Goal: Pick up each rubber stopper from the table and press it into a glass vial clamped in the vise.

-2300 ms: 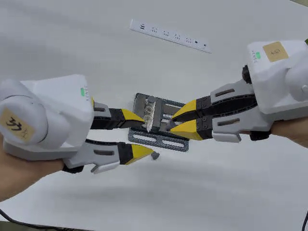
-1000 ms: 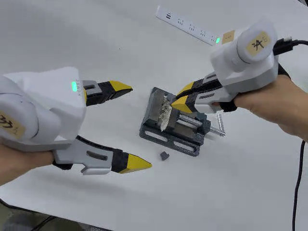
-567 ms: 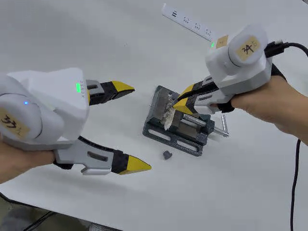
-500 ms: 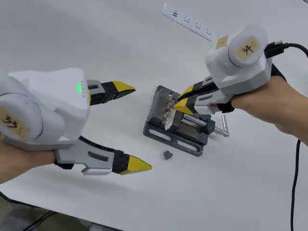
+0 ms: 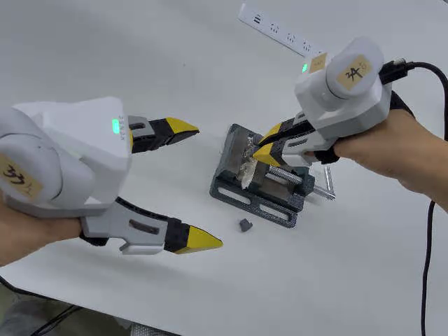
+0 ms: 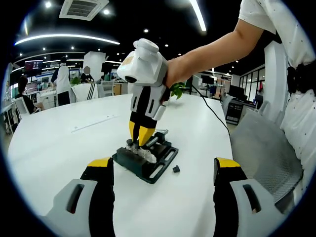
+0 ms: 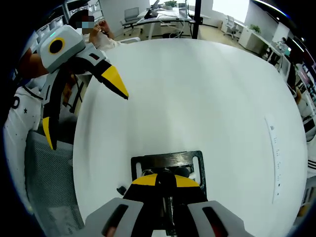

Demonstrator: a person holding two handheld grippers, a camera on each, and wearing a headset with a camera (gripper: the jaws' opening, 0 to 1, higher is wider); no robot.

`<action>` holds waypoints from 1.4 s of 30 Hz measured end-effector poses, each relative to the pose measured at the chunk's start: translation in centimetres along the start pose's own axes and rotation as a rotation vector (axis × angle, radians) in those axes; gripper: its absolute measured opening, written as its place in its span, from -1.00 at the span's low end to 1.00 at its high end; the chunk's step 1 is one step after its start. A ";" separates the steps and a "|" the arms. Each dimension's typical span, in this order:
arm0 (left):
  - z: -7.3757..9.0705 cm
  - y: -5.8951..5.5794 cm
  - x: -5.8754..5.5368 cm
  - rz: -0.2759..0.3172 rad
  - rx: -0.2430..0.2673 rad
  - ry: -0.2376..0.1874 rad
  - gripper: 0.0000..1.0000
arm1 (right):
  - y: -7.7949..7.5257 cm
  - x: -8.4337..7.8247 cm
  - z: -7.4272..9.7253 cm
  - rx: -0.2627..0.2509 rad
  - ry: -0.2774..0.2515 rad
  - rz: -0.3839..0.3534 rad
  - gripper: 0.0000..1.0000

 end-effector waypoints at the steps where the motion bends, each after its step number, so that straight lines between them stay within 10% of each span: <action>1: 0.0 0.0 0.0 0.000 0.000 0.000 0.65 | 0.0 0.0 0.0 -0.002 0.003 0.006 -0.89; 42: -0.3 -0.1 0.5 0.000 -0.005 -0.006 0.57 | 0.4 0.3 -0.3 -0.042 0.036 0.114 -0.86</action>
Point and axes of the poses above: the centre of the closed fingertips' face, and the gripper's own axes: z roughly backward along the fingers, y roughly to its left, x roughly out of its top, the point moved 2 cm from there along z, roughly backward along the fingers, and after that the axes turned 12 degrees about -x, right-handed, at the moved point
